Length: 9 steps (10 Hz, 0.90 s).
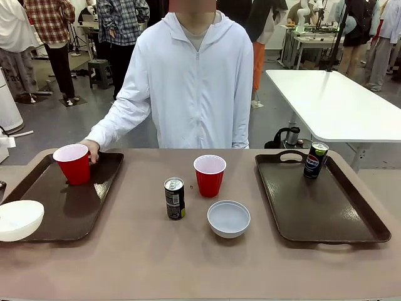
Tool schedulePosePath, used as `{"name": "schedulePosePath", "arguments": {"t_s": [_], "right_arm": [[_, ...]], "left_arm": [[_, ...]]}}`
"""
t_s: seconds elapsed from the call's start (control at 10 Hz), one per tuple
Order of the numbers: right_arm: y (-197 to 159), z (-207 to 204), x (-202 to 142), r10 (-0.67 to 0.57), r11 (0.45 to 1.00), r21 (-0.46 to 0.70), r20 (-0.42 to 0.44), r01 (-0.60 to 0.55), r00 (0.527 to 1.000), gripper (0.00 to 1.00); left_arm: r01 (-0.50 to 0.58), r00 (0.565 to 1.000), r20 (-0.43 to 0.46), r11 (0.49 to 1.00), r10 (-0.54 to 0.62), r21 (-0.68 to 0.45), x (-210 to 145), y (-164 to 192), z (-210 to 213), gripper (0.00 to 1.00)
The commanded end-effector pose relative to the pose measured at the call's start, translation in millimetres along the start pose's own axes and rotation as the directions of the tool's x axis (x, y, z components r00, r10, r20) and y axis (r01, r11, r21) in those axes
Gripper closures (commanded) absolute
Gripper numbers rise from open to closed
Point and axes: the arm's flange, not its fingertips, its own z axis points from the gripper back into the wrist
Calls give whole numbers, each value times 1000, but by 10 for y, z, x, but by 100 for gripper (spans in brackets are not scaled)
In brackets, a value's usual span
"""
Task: Prepare tableware on both trays.
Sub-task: Pick up a Picnic Bowl from the table and place it on a Handle tray.
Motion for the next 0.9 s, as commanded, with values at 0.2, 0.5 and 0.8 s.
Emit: {"name": "schedulePosePath", "arguments": {"t_s": [0.2,0.5,0.8], "right_arm": [[-1,3,2,5,1000,14,3,-5,1000,0],[-1,3,2,5,1000,14,3,-5,1000,0],[-1,3,2,5,1000,14,3,-5,1000,0]], "left_arm": [[19,997,74,999,-16,-41,8,-10,-156,100],[100,971,225,993,-84,-64,305,-120,-280,100],[137,962,245,989,-119,-57,538,-212,-455,100]]}}
